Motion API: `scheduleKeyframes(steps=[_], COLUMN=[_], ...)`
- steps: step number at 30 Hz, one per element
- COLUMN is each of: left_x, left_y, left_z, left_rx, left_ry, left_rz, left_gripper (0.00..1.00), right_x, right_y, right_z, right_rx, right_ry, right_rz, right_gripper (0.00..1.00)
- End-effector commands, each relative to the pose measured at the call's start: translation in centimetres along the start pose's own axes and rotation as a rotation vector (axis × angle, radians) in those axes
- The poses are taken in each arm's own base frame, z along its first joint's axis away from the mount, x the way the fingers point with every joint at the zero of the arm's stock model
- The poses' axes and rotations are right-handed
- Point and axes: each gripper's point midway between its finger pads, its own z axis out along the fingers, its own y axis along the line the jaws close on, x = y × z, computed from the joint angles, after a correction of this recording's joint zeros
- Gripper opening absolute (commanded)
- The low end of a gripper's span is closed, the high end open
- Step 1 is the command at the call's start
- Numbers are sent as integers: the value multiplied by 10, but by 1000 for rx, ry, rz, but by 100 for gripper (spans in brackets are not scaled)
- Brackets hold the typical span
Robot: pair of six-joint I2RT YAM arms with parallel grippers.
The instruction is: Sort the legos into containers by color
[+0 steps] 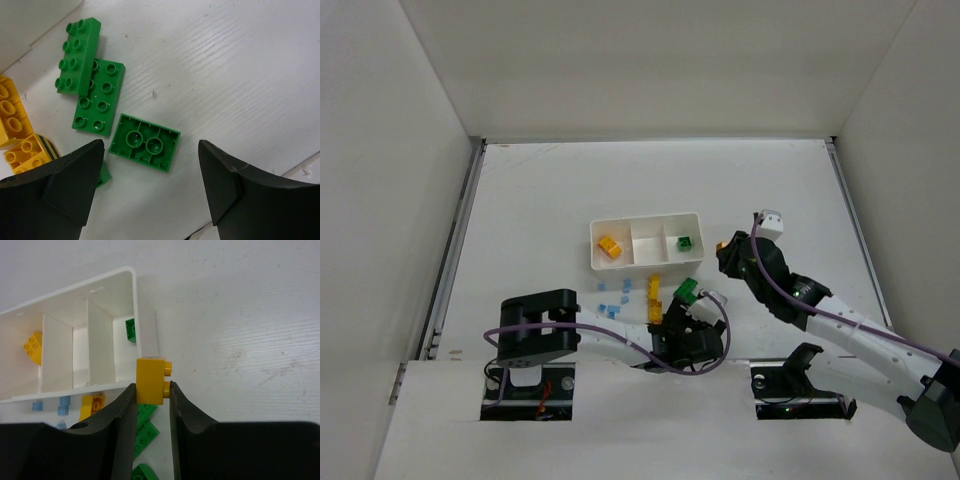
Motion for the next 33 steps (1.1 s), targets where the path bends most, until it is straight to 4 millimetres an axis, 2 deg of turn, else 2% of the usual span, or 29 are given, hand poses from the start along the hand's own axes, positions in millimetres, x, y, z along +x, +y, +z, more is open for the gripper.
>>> scheduleKeyframes(steps=[1,4,6,8,11,16,19,22,26,29,33], left_x=[-4,-3,-8,-17,-30,-50,-59,-63,-65,-65,-65], left_y=[-6,-5,-3,-5,-6,2,10,17,29,38,54], left_z=[5,8,5,-1,-14,-42,-71,-89,-109,-120,-127], left_rx=[27,28,32,47,71,105,157,196,236,256,259], left_ry=[-3,-2,-20,-40,-81,-144,-190,-209,-227,-245,-256], left_rz=[-24,-39,-50,-66,-81,-127,-155,-179,-217,-252,-309], left_gripper=[71,62,44,36,30,28,28,28,28,28,28], right_x=[-14,-13,-16,-22,-32,-45,-48,-45,-36,-17,0], right_y=[6,7,11,15,30,82,123,151,198,233,249], right_z=[-1,-1,-1,-2,-2,-4,6,17,38,54,70], right_rx=[-28,-30,-43,-50,-88,-223,-323,-388,-501,-584,-588], right_ry=[-44,-41,-44,-54,-62,-53,-19,15,91,174,229], right_rz=[19,20,19,16,-17,-51,-102,-126,-136,-152,-166], right_gripper=[23,23,23,24,24,24,24,24,24,24,26])
